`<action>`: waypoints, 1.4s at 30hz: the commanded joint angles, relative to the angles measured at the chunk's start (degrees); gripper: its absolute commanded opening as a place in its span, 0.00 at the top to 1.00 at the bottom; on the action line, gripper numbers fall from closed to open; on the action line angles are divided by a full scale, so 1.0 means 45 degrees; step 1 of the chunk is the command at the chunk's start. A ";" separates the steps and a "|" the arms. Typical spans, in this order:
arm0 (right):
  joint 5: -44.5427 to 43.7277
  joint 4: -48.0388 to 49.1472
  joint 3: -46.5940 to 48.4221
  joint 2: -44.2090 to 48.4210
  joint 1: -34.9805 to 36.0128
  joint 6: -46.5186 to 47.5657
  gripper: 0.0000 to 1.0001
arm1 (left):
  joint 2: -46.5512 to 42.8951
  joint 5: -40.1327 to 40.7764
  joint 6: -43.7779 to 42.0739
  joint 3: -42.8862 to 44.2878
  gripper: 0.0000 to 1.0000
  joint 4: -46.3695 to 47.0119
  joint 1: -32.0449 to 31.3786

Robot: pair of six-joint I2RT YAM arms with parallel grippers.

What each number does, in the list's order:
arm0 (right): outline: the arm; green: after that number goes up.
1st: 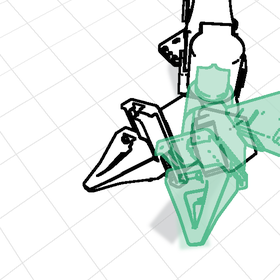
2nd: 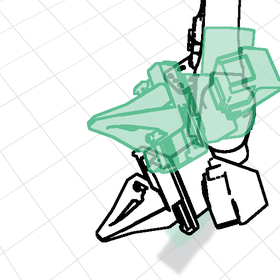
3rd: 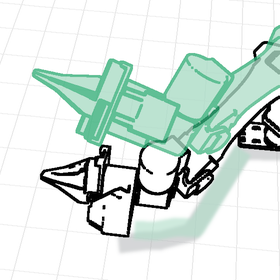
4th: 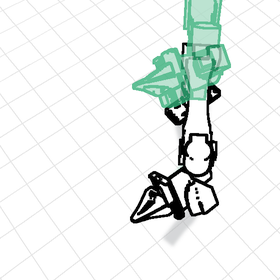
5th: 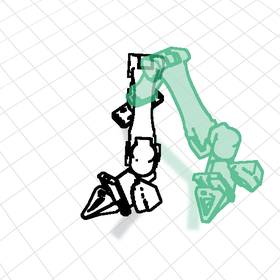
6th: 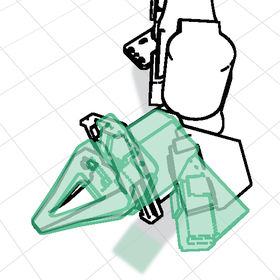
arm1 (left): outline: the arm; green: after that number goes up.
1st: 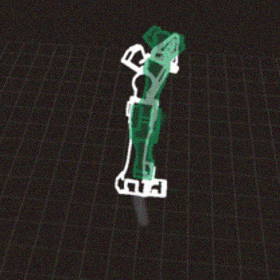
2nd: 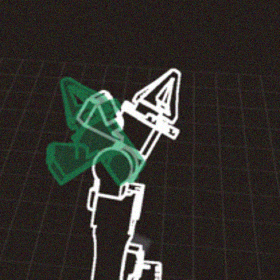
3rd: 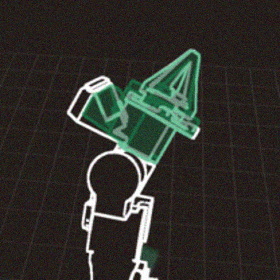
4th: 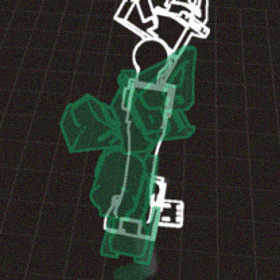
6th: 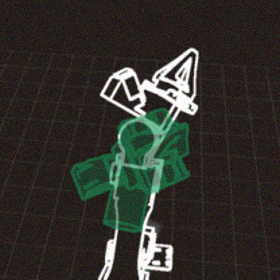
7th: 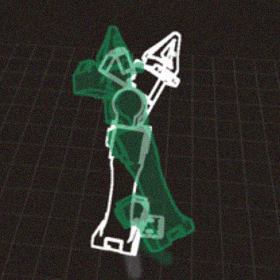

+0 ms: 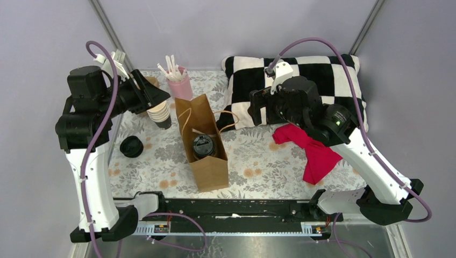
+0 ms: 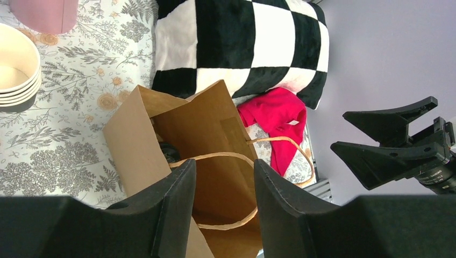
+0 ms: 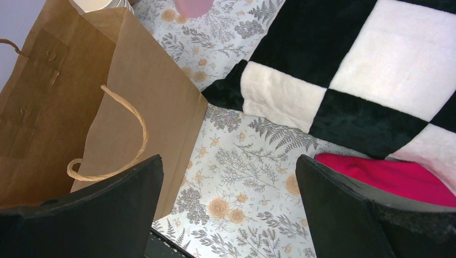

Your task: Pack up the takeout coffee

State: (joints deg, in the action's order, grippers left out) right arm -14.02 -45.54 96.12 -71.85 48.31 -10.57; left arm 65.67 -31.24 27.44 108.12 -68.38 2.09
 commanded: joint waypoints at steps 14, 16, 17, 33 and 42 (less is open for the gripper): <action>-0.1990 -0.0942 0.2213 0.0432 -0.0092 -0.0679 0.00 | 0.0009 0.1640 0.0939 0.2234 0.01 0.2305 -0.0034; -0.2415 -0.1232 0.2684 0.0336 -0.0092 -0.0869 0.00 | -0.0109 0.1946 0.0990 0.2239 0.01 0.2602 -0.0034; -0.2514 -0.1197 0.2752 0.0400 -0.0092 -0.0876 0.00 | -0.0187 0.2061 0.0977 0.2226 0.01 0.2803 -0.0034; -0.2959 -0.0975 0.2948 0.1015 -0.0092 -0.0887 0.00 | -0.0539 0.2939 0.0972 0.2388 0.01 0.3555 -0.0034; -0.3253 -0.1105 0.3036 0.1080 -0.0102 -0.1156 0.00 | -0.0610 0.3022 0.1000 0.2258 0.01 0.3555 -0.0032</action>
State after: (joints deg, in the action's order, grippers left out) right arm -26.20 -50.78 107.63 -67.88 48.31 -14.35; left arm 63.68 -18.35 31.57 117.40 -55.55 2.09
